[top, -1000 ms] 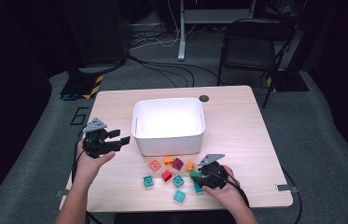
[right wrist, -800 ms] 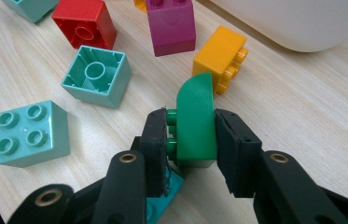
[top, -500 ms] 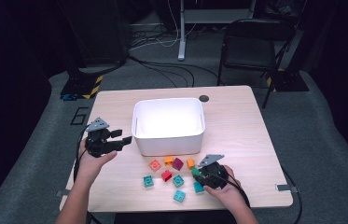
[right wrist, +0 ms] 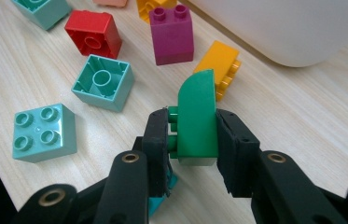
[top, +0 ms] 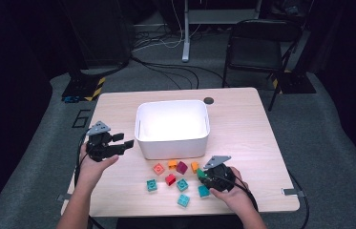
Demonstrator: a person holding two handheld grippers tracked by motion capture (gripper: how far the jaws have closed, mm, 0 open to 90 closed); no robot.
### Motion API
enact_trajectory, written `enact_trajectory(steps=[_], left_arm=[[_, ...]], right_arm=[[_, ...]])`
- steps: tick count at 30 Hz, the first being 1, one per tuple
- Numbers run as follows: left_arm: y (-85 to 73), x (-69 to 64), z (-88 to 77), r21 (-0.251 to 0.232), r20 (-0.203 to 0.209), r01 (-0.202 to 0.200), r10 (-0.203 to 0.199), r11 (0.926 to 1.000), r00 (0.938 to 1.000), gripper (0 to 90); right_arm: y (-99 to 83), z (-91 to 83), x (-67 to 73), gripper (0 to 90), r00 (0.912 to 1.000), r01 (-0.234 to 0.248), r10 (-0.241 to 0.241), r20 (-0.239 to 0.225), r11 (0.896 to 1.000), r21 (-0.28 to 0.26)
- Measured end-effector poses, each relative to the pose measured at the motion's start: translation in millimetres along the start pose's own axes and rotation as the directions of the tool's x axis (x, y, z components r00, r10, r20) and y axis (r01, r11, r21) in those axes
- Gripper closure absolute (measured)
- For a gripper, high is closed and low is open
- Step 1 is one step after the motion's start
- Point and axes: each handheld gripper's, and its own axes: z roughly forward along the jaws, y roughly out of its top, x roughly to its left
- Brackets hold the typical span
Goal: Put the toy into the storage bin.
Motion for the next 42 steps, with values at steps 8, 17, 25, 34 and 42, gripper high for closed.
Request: enact_trajectory(steps=[8,17,25,34,42], left_arm=[[-1.9,2.7,-4.5,-0.009,-0.011,0.01,-0.01,0.9999,0.9999,42.5],[-3.1,6.3,-7.1,-0.01,-0.021,0.013,-0.013,0.9999,0.9997,42.6],[-4.9,9.3,-9.3,-0.007,-0.035,0.02,-0.02,0.9998,0.9992,42.5],[-6.5,13.0,-12.7,-0.016,-0.047,0.031,-0.032,0.9994,0.9984,42.5],[-7.1,14.0,-14.8,-0.015,-0.052,0.035,-0.036,0.9993,0.998,42.3]], right_arm=[[8.3,-22.2,-4.7,66.3,0.9987,-0.051,0.051,-0.004,0.998,-0.041],[29.4,-45.2,-3.1,66.3,0.9988,-0.049,0.049,0.004,0.997,-0.066],[57.2,-61.5,-11.4,66.4,0.9987,-0.048,0.048,-0.017,0.997,-0.055],[84.2,-80.7,-21.9,66.3,0.9992,-0.039,0.038,-0.007,0.997,-0.071],[104.0,-96.4,-25.7,66.3,0.9999,-0.003,0.005,0.015,0.995,-0.096]])
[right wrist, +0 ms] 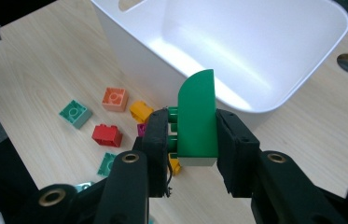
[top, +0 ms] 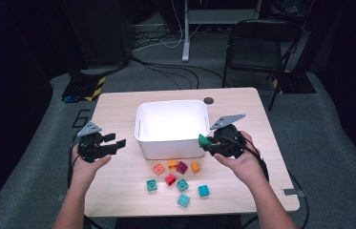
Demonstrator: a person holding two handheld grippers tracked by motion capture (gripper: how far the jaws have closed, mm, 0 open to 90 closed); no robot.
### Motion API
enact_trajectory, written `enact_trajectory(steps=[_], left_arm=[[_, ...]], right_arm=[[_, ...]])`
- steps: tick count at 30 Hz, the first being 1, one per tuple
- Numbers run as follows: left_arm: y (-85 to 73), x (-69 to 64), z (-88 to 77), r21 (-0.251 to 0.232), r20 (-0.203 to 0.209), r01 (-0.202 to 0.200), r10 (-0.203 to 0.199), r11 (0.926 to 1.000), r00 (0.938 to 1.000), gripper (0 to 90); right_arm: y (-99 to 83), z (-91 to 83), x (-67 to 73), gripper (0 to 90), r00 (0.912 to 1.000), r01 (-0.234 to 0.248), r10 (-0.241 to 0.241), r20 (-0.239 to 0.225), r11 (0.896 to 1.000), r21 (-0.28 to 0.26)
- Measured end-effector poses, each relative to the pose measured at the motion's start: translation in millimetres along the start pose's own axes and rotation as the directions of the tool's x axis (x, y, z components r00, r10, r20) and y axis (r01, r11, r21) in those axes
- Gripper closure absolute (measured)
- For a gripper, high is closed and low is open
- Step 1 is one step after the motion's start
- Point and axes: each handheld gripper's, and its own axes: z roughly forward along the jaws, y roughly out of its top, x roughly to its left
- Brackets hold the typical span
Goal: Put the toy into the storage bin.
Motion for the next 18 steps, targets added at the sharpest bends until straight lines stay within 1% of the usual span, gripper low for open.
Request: enact_trajectory(steps=[1,2,4,7,9,10,11,12,13,15,17,18], left_arm=[[-0.1,0.1,-0.2,0.0,-0.002,0.0,0.0,1.0,1.0,42.3],[-0.2,0.2,-0.3,0.0,-0.003,0.0,0.0,1.0,1.0,42.3],[-0.3,0.5,-1.2,0.002,-0.008,0.0,0.0,1.0,1.0,42.4],[-0.3,1.6,-2.4,-0.003,-0.011,0.003,-0.003,1.0,0.9999,42.4],[-0.5,2.6,-3.1,-0.003,-0.013,0.002,-0.002,1.0,0.9999,42.3],[-0.8,3.1,-3.0,-0.007,-0.015,0.004,-0.004,1.0,0.9999,42.4],[-0.9,3.4,-3.4,-0.005,-0.016,0.005,-0.005,1.0,0.9999,42.4],[-1.1,4.0,-3.7,-0.004,-0.016,0.004,-0.004,1.0,0.9999,42.4],[-1.3,4.6,-4.1,-0.003,-0.019,0.004,-0.005,1.0,0.9998,42.3],[-1.5,4.8,-4.8,-0.005,-0.022,0.01,-0.01,0.9999,0.9997,42.3],[-1.5,5.1,-5.5,-0.01,-0.023,0.006,-0.007,0.9999,0.9997,42.3],[-1.4,5.0,-6.1,-0.009,-0.024,0.004,-0.004,0.9999,0.9997,42.2]], right_arm=[[2.4,-0.6,0.3,66.3,1.0,-0.004,0.004,0.003,1.0,-0.003],[6.2,-1.6,-1.5,66.3,0.9999,0.016,-0.016,0.002,1.0,-0.002],[12.9,-2.2,-2.3,66.3,0.9999,0.013,-0.013,0.008,1.0,-0.003],[23.0,0.1,-5.4,66.3,0.9995,0.033,-0.033,0.001,0.999,-0.013],[29.6,3.8,-6.0,66.3,0.9996,0.028,-0.028,0.002,1.0,-0.014],[32.6,6.0,-7.4,66.3,0.9992,0.04,-0.04,0.0,0.999,-0.013],[35.6,8.5,-8.1,66.3,0.9992,0.039,-0.039,0.001,0.999,-0.015],[37.6,9.8,-8.2,66.3,0.9996,0.03,-0.03,0.002,1.0,-0.01],[40.3,12.9,-10.0,66.3,0.9992,0.04,-0.04,0.002,0.999,-0.018],[45.9,19.5,-11.4,66.3,0.9998,0.022,-0.022,0.001,1.0,-0.02],[50.2,25.7,-13.8,66.3,0.9996,0.027,-0.027,-0.007,0.999,-0.025],[52.5,29.0,-14.4,66.3,0.9998,0.018,-0.018,-0.009,1.0,-0.021]])
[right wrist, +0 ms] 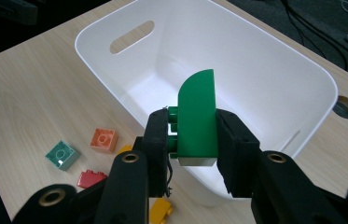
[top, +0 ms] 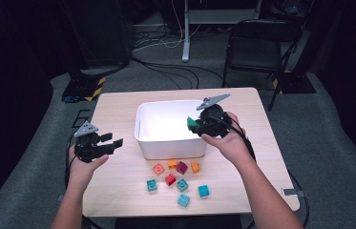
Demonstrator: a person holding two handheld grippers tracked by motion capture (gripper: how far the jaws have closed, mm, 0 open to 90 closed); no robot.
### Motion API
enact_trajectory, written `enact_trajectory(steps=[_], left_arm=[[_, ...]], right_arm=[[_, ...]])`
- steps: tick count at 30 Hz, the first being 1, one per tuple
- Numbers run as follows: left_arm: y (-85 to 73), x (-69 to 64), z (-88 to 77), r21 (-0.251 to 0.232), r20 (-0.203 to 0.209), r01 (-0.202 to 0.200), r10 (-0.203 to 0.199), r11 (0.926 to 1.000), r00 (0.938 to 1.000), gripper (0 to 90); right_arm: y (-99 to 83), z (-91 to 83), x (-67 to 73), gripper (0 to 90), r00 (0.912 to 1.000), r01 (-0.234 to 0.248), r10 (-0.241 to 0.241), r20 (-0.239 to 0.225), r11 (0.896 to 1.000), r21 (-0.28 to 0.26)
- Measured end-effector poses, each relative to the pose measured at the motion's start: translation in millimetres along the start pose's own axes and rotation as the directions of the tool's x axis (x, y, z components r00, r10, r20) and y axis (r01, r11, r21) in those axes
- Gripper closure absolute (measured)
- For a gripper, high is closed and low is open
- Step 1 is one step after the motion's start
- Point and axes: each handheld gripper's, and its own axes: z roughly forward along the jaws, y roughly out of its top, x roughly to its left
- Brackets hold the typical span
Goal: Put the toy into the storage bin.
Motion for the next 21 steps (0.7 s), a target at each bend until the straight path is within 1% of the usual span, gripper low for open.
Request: enact_trajectory(steps=[2,3,4,6,11,13,14,16,18,21], left_arm=[[0.4,0.2,-0.9,0.002,0.002,-0.001,0.001,1.0,1.0,42.2],[0.3,0.3,-1.1,-0.001,0.001,-0.001,0.001,1.0,1.0,42.3],[0.3,0.5,-1.2,-0.003,0.002,-0.001,0.001,1.0,1.0,42.2],[0.1,1.2,-1.8,-0.003,0.0,0.002,-0.002,1.0,1.0,42.2],[0.1,2.2,-3.0,-0.008,-0.001,0.005,-0.005,1.0,1.0,42.2],[0.2,2.3,-3.1,-0.008,0.0,0.003,-0.003,1.0,1.0,42.2],[0.3,2.2,-3.3,-0.007,0.0,0.003,-0.003,1.0,1.0,42.2],[0.3,2.2,-3.0,-0.009,0.001,0.003,-0.003,1.0,1.0,42.2],[0.1,2.3,-2.9,-0.01,0.0,0.005,-0.005,0.9999,1.0,42.3],[-0.2,2.9,-2.2,-0.011,0.001,0.006,-0.006,0.9999,1.0,42.2]], right_arm=[[3.9,7.5,-3.9,66.3,1.0,0.001,-0.001,-0.004,1.0,0.009],[5.6,11.2,-5.4,66.3,1.0,-0.007,0.007,-0.004,1.0,0.013],[7.2,14.7,-7.5,66.3,1.0,-0.001,0.002,-0.002,1.0,0.015],[9.6,20.4,-10.4,66.3,1.0,-0.008,0.008,-0.002,1.0,0.015],[14.3,34.3,-20.7,66.3,0.9993,-0.037,0.037,-0.007,0.999,0.009],[15.1,36.5,-22.8,66.3,0.9989,-0.046,0.046,-0.008,0.999,0.011],[17.4,41.1,-28.3,66.3,0.9987,-0.051,0.051,-0.008,0.999,0.008],[19.5,44.4,-30.9,66.3,0.9981,-0.062,0.062,-0.001,0.998,0.001],[22.2,47.4,-32.7,66.3,0.998,-0.061,0.061,0.012,0.998,-0.006],[25.4,52.4,-35.4,66.2,0.9979,-0.061,0.061,0.019,0.998,-0.031]])
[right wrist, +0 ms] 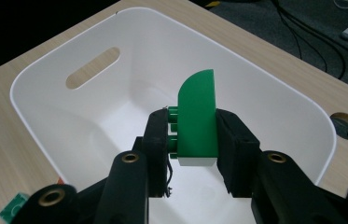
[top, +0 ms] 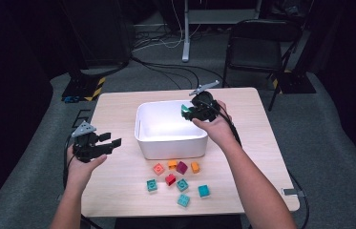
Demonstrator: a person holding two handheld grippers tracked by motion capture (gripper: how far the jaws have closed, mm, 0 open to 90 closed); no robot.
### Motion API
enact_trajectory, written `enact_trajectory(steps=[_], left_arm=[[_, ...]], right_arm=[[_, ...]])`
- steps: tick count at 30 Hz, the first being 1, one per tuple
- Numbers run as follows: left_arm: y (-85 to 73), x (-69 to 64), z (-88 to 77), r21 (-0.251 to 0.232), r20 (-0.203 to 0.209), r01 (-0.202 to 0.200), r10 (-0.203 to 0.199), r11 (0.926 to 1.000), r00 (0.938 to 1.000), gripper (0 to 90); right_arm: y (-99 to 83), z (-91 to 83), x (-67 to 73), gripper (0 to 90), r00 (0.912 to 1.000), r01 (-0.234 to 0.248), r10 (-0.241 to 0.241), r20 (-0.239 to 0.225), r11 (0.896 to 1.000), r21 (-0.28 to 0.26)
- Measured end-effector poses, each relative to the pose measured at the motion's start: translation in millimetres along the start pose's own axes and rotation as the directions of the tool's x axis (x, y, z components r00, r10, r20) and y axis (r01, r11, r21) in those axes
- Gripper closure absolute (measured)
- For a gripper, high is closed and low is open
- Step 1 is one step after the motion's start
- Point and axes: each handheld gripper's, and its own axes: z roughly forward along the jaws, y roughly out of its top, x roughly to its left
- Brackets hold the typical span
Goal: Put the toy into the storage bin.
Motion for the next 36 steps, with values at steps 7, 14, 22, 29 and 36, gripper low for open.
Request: enact_trajectory(steps=[7,14,22,29,36], left_arm=[[0.0,-0.2,0.4,-0.003,0.005,-0.002,0.002,1.0,1.0,42.2],[-0.7,0.6,1.2,-0.003,0.008,0.006,-0.006,1.0,0.9999,42.2],[-0.7,0.6,2.2,0.001,0.013,0.0,0.0,1.0,0.9999,42.2],[0.2,1.3,-0.1,-0.003,0.006,-0.003,0.003,1.0,1.0,42.2],[0.4,1.5,-0.9,-0.003,0.002,-0.008,0.008,1.0,1.0,42.2]], right_arm=[[4.9,17.0,-7.2,66.2,0.9995,-0.031,0.032,0.009,0.999,-0.008],[13.0,34.1,-7.4,66.2,0.999,-0.037,0.037,0.026,0.999,-0.008],[25.0,56.6,-2.8,66.1,0.9994,-0.023,0.022,0.027,1.0,0.005],[26.9,72.8,-1.9,66.0,0.999,-0.032,0.031,0.033,0.999,0.037],[25.7,84.3,-2.5,62.4,0.9968,-0.061,0.057,0.056,0.996,0.071]])
